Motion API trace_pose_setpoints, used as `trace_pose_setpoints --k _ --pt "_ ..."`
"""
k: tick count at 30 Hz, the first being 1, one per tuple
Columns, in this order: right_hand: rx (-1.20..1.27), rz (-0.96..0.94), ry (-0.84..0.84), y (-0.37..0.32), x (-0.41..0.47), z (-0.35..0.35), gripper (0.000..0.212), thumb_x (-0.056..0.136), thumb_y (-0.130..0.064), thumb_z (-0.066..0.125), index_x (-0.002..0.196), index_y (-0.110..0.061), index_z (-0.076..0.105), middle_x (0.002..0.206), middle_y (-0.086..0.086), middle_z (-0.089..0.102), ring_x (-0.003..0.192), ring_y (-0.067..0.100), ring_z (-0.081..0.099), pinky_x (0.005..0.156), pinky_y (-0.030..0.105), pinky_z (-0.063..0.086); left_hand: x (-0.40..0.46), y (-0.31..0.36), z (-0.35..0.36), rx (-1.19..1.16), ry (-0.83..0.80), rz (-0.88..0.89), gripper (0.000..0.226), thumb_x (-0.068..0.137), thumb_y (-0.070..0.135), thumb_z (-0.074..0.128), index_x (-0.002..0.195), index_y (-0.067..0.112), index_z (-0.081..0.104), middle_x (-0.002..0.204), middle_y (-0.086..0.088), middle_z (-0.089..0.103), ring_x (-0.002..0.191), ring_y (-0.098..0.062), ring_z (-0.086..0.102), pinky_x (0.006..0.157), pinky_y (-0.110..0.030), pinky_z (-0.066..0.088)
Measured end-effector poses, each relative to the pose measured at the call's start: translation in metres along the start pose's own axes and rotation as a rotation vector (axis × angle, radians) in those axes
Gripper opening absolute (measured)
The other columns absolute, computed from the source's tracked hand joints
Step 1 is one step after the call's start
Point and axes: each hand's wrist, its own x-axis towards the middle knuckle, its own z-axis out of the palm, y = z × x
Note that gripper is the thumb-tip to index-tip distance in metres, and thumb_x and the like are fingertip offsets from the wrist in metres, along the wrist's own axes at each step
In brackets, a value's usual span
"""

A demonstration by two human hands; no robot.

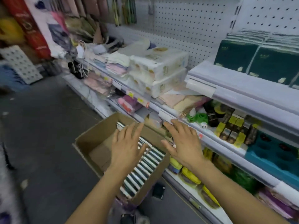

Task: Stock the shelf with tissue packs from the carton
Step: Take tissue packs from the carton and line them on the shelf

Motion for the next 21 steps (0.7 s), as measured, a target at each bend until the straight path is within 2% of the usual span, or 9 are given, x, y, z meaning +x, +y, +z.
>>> trace_pose_setpoints --k 3,6,10,15,18,21 --pt "0.026 -0.065 -0.043 -0.020 0.037 0.040 0.056 0.093 -0.051 0.038 0.138 -0.019 0.049 0.131 0.009 0.058 0.108 0.032 0.060 0.080 0.043 0.050 0.007 -0.047 0.019 0.005 -0.055 -0.103 0.068 0.089 0.054 0.058 0.148 0.026 0.039 0.144 -0.004 0.050 0.131 -0.027 0.048 0.110 -0.054 0.036" --pt "0.046 -0.115 -0.096 -0.036 0.072 0.080 0.053 0.089 -0.043 0.049 0.136 -0.018 0.047 0.127 0.008 0.059 0.105 0.032 0.060 0.076 0.044 0.050 0.017 -0.088 0.038 0.004 -0.114 -0.192 0.068 0.092 0.056 0.051 0.151 0.027 0.034 0.150 -0.003 0.044 0.136 -0.026 0.042 0.113 -0.051 0.030" --pt "0.073 -0.110 -0.206 -0.045 0.105 0.131 0.052 0.090 -0.038 0.057 0.137 -0.016 0.050 0.128 0.006 0.058 0.110 0.029 0.058 0.082 0.042 0.048 0.030 -0.130 0.074 -0.023 -0.207 -0.272 0.071 0.094 0.054 0.051 0.155 0.028 0.024 0.154 0.000 0.036 0.140 -0.023 0.035 0.116 -0.046 0.023" --pt "0.034 -0.053 -0.403 -0.036 0.121 0.193 0.047 0.098 -0.041 0.046 0.141 -0.021 0.044 0.132 0.004 0.055 0.118 0.026 0.053 0.092 0.038 0.043 0.034 -0.156 0.135 -0.082 -0.360 -0.360 0.069 0.098 0.055 0.043 0.155 0.027 0.019 0.154 0.000 0.033 0.140 -0.024 0.033 0.117 -0.044 0.023" --pt "0.019 -0.001 -0.505 -0.028 0.125 0.228 0.045 0.099 -0.041 0.042 0.142 -0.027 0.039 0.133 0.000 0.052 0.116 0.022 0.052 0.090 0.035 0.043 0.033 -0.161 0.173 -0.144 -0.459 -0.380 0.067 0.099 0.052 0.043 0.156 0.026 0.018 0.154 0.000 0.033 0.140 -0.024 0.032 0.117 -0.045 0.022" --pt "0.021 0.035 -0.598 -0.023 0.131 0.261 0.040 0.098 -0.039 0.042 0.137 -0.028 0.042 0.125 -0.001 0.054 0.108 0.020 0.054 0.085 0.036 0.048 0.038 -0.169 0.210 -0.185 -0.537 -0.399 0.067 0.099 0.050 0.043 0.155 0.026 0.017 0.153 0.000 0.034 0.137 -0.024 0.035 0.115 -0.046 0.025"
